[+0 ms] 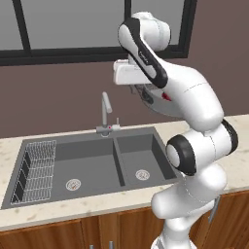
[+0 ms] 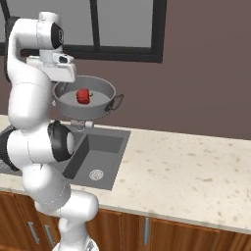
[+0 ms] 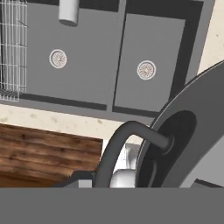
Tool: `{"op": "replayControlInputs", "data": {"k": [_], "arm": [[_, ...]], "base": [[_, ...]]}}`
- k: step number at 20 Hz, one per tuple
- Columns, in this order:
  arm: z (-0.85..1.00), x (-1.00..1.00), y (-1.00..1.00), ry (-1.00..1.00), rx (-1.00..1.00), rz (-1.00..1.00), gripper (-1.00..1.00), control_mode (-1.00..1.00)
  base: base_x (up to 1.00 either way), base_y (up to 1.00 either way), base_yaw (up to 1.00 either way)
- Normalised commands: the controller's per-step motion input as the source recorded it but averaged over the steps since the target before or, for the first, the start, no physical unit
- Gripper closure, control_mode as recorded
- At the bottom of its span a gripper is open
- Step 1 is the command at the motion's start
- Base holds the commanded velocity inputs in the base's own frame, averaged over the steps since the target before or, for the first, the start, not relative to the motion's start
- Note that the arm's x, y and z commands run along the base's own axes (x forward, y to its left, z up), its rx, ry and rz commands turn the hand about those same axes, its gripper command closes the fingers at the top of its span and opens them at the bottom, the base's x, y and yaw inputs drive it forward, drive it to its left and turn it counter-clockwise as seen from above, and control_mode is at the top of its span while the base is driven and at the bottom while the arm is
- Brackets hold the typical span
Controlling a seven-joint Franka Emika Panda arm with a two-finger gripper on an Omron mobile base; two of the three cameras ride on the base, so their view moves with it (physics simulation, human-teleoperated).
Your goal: Dump the bell pepper from the pot into the sink. Then turn on the water and wash the bell pepper. Then turn off the water and put the bell pepper back in the pot.
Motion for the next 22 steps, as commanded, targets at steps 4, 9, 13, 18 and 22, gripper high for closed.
{"op": "replayControlInputs", "data": {"k": [4,9,13,18,22], "arm": [[0.31,0.00,1.00,0.00,0.03,0.07,1.00,-1.00],[0.01,0.00,0.95,-0.07,0.00,0.07,1.00,-1.00],[0.00,0.00,0.86,-0.10,0.03,0.07,1.00,-1.00],[0.00,-0.02,0.70,-0.12,0.08,0.07,1.00,-1.00],[-0.13,-0.02,0.49,-0.18,0.12,0.04,1.00,-1.00]], "base": [[0.00,0.00,0.00],[0.00,0.00,0.00],[0.00,0.00,0.00],[0.00,0.00,0.00],[0.00,0.00,0.00]]}}
